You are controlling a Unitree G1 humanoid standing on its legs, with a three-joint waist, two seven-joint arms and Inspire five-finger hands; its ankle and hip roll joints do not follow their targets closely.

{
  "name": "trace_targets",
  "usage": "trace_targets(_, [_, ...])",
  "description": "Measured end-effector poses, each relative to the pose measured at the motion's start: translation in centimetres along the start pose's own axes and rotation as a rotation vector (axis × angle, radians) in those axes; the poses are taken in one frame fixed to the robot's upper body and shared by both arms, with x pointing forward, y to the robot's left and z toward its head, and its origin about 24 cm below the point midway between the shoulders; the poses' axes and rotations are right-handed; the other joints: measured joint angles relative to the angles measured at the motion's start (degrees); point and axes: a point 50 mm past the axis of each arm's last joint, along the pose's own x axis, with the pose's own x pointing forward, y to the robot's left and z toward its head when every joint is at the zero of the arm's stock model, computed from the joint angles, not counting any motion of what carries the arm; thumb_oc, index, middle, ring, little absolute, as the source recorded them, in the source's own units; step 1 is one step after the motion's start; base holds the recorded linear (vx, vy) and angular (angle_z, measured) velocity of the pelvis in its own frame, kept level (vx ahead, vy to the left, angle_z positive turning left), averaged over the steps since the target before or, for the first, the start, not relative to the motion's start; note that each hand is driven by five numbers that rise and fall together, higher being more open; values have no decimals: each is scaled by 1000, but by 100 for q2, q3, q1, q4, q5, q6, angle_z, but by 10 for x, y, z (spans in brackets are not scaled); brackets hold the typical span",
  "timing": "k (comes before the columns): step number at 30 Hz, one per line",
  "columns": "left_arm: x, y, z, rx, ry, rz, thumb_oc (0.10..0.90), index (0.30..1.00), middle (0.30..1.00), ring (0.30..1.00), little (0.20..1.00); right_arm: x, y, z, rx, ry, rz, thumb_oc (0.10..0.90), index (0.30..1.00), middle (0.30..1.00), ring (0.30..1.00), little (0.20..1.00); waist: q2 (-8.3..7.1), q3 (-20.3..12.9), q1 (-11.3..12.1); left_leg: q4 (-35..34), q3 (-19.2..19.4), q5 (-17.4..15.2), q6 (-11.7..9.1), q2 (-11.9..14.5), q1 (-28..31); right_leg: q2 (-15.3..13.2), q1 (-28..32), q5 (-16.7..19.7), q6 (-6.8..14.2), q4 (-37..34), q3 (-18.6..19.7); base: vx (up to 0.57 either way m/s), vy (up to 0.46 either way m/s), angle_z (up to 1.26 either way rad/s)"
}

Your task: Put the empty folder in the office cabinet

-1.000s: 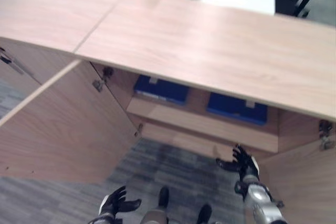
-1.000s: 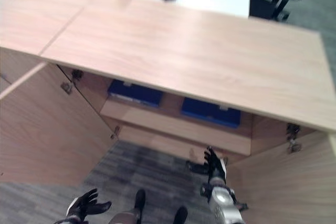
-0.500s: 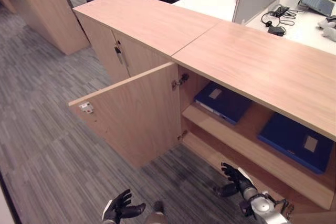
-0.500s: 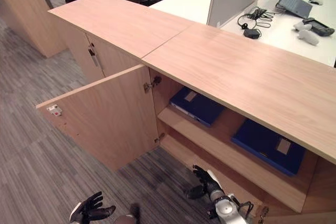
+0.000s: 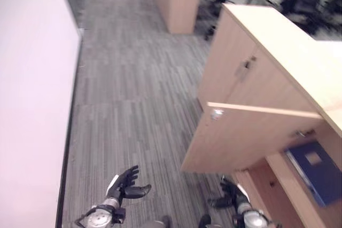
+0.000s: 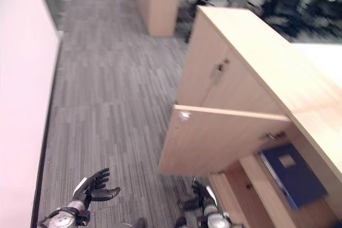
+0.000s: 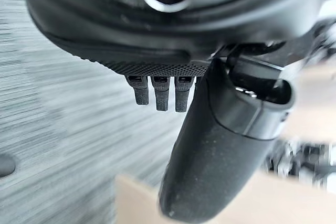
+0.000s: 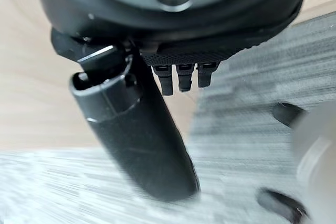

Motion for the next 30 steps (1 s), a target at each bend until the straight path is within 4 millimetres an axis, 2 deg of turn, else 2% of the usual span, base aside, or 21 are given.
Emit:
trace_targets(2, [-1, -2, -2, 5, 7, -9, 800, 900, 900, 900, 900, -2, -5, -1, -10, -2, -5, 800, 900, 900, 900, 900, 350, -4, -40, -178, 95, 11, 6, 44, 187, 0, 330, -121, 185, -232, -191, 43, -42, -33])
trace_targets(4, [2, -1, 4, 12, -9, -7, 800, 900, 900, 900, 900, -2, -4, -2, -14, 2, -2, 800, 900, 900, 900, 900, 347, -13, -52, -189, 125, 11, 5, 38, 259, 14, 679, -14, 220, -720, -220, 14, -30, -22])
trace_targets(7, [9, -2, 15, 15, -44, -12, 800, 900, 900, 900, 900, -3, -5, -3, -19, 4, -4, 800, 900, 900, 900, 900, 231, -35, -169, -255, 127, -12, -33, 32, 404, 13, 1092, 382, 209, -1286, -199, 12, -23, -8])
trace_targets(9, [13, -4, 21, 17, -62, -19, 800, 900, 900, 900, 900, -3, -6, -3, -29, 4, -5, 800, 900, 900, 900, 900, 150, -71, -205, -257, 152, -28, -112, 41, 425, 66, 1194, 359, 246, -1504, -139, 4, -11, -16])
trace_targets(10, [14, -5, 24, 15, -70, -20, 800, 900, 900, 900, 900, -3, -9, -3, -34, 5, -10, 800, 900, 900, 900, 900, 154, -71, -202, -258, 189, -34, -159, 79, 448, 110, 1193, 340, 260, -1473, -78, 6, -21, -37])
trace_targets(12, [17, -6, 30, 22, -88, -24, 800, 900, 900, 900, 900, -3, -15, 1, -50, -11, -20, 800, 900, 900, 900, 900, 178, -83, -346, -280, 235, -56, -283, 237, 491, 273, 1182, 296, 187, -1490, 2, 1, -23, -28])
trace_targets(16, [22, -6, 41, 27, -120, -22, 800, 900, 900, 900, 900, -7, -21, -6, -64, 10, -31, 800, 900, 900, 900, 900, 180, -84, -433, -367, 391, -24, -420, 395, 586, 421, 1147, 186, 92, -1518, 79, -9, -19, -24])
trace_targets(23, [28, -9, 58, 36, -168, -34, 800, 900, 900, 900, 900, -7, -23, -7, -87, 24, -19, 800, 900, 900, 900, 900, 355, -107, -665, -363, 593, -2, -502, 531, 602, 529, 1079, 271, -10, -1517, 80, -3, -20, -17])
trace_targets(24, [29, -10, 64, 37, -187, -40, 800, 900, 900, 900, 900, -8, -24, -8, -89, 26, -18, 800, 900, 900, 900, 900, 400, -113, -692, -361, 600, 2, -504, 552, 613, 559, 1072, 330, -70, -1517, 105, 0, -26, -4])
trace_targets(28, [38, -14, 86, 47, -241, -54, 800, 900, 900, 900, 900, -7, -26, -7, -108, 26, -16, 800, 900, 900, 900, 900, 518, -160, -833, -362, 623, 5, -513, 592, 683, 611, 1111, 313, -70, -1518, 166, 0, -13, -6])
trace_targets(30, [44, -19, 98, 62, -267, -71, 800, 900, 900, 900, 900, -7, -27, -7, -119, 27, -16, 800, 900, 900, 900, 900, 547, -173, -806, -362, 661, 5, -514, 597, 688, 614, 1112, 274, -41, -1518, 188, -7, -16, -10])
